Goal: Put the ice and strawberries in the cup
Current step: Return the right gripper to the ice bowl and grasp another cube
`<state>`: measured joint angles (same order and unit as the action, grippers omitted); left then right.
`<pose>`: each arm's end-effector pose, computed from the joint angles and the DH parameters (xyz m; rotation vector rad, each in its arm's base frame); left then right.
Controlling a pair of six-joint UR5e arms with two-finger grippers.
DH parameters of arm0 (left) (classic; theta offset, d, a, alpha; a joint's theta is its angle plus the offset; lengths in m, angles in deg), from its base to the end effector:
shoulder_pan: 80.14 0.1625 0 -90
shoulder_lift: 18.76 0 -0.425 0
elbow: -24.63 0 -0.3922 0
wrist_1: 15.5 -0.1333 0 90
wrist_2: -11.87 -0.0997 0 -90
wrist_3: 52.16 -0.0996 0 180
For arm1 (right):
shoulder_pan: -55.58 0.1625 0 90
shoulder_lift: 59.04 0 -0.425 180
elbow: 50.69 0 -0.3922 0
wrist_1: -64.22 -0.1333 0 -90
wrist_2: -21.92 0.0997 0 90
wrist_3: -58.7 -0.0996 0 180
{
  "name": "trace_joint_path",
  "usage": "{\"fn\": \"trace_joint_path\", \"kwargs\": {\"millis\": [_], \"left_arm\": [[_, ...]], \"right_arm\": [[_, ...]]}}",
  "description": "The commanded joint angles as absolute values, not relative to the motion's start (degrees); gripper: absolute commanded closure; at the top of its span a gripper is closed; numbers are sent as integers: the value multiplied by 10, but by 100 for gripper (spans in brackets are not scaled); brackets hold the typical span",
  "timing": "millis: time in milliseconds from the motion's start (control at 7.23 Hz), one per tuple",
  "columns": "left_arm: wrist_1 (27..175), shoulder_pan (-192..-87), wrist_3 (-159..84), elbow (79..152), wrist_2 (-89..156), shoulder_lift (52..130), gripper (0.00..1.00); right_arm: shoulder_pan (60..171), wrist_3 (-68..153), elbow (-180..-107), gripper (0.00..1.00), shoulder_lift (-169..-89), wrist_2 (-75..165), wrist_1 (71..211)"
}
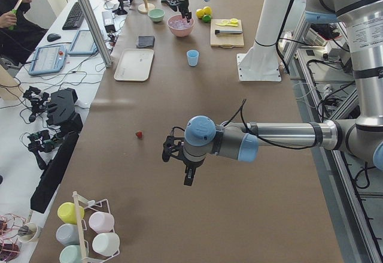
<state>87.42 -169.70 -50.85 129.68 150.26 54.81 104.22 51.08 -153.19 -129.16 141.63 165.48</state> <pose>-0.0559 -0.3832 0.6244 0.1764 0.8443 0.0708 -0.3334 -0.5057 0.3969 0.1176 -0.6276 -0.6647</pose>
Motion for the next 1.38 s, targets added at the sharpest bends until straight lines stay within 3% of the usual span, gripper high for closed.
{"fn": "trace_joint_path", "kwargs": {"millis": [0,830,1107,1246], "left_arm": [[875,-1697,-505,1298,1503,548,2],[875,-1701,-505,1304,1503,548,2],[893,-1701,-504,1304,1510,537,2],[903,-1701,-503,1305,1512,531,2]], "right_arm": [[1041,518,-1515,31,-1291,1415,1644],[1029,518,-1503,36,-1292,1408,1642],[1029,518,-1502,49,-1293,1408,1642],[1030,518,-1503,65,-1294,1408,1642]]}}
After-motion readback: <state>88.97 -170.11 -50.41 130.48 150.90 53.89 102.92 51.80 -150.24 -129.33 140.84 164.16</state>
